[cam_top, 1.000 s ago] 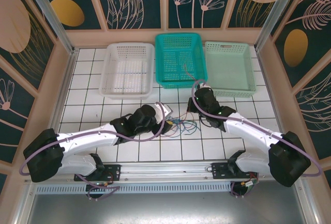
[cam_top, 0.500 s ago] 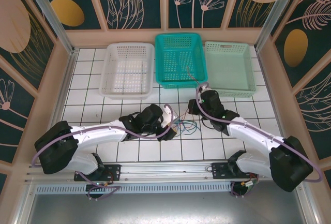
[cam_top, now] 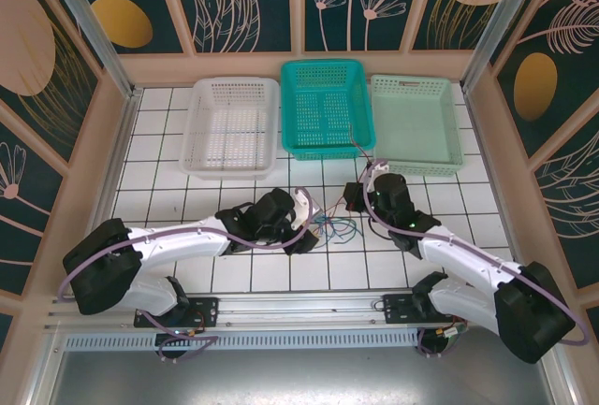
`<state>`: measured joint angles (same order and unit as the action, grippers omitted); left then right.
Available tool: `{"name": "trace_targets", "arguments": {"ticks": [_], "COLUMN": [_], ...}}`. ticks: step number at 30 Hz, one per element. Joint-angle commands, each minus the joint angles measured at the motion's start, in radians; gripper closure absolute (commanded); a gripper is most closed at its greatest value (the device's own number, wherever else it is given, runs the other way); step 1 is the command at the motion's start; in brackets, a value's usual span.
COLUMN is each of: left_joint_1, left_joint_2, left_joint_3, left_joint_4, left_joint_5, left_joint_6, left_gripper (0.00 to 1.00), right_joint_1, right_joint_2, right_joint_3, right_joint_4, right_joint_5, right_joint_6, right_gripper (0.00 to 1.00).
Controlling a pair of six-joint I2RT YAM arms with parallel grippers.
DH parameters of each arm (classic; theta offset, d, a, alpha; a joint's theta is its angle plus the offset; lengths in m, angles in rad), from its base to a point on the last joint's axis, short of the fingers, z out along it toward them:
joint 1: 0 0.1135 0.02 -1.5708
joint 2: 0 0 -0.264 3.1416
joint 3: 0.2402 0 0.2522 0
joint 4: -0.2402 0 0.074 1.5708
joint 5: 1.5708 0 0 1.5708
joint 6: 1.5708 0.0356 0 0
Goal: Untangle the cables
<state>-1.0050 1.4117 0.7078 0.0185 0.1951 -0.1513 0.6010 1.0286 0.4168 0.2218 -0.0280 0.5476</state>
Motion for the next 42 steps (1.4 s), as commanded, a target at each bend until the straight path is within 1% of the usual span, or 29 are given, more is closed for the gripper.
{"name": "trace_targets", "arguments": {"ticks": [1, 8, 16, 23, 32, 35, 42], "left_joint_1": [0.002, 0.002, 0.003, 0.003, 0.002, 0.001, 0.002], "left_joint_2": [0.021, 0.030, 0.065, 0.079, 0.100, 0.112, 0.131], "left_joint_3": [0.017, 0.024, 0.042, 0.046, 0.058, 0.066, 0.074], "left_joint_4": [-0.034, -0.019, 0.000, 0.007, 0.030, 0.030, 0.020], "left_joint_5": [0.004, -0.007, 0.068, 0.079, 0.108, 0.096, 0.047], "left_joint_6": [-0.018, -0.016, -0.017, -0.018, -0.029, -0.035, -0.046], "left_gripper": [0.52, 0.53, 0.56, 0.65, 0.63, 0.66, 0.78], "right_joint_1": [-0.007, -0.010, -0.010, -0.012, -0.014, -0.013, -0.014], "right_joint_2": [-0.049, -0.054, -0.014, -0.011, -0.006, -0.003, -0.006], "right_joint_3": [-0.018, -0.015, 0.006, 0.017, 0.022, 0.025, 0.027], "right_joint_4": [0.055, 0.030, 0.023, 0.021, 0.016, 0.016, 0.008], "right_joint_5": [0.005, 0.005, 0.012, 0.013, 0.020, 0.020, 0.031], "right_joint_6": [-0.009, -0.003, 0.009, 0.015, 0.028, 0.034, 0.043], "right_gripper": [1.00, 1.00, 1.00, 1.00, 1.00, 1.00, 1.00]}}
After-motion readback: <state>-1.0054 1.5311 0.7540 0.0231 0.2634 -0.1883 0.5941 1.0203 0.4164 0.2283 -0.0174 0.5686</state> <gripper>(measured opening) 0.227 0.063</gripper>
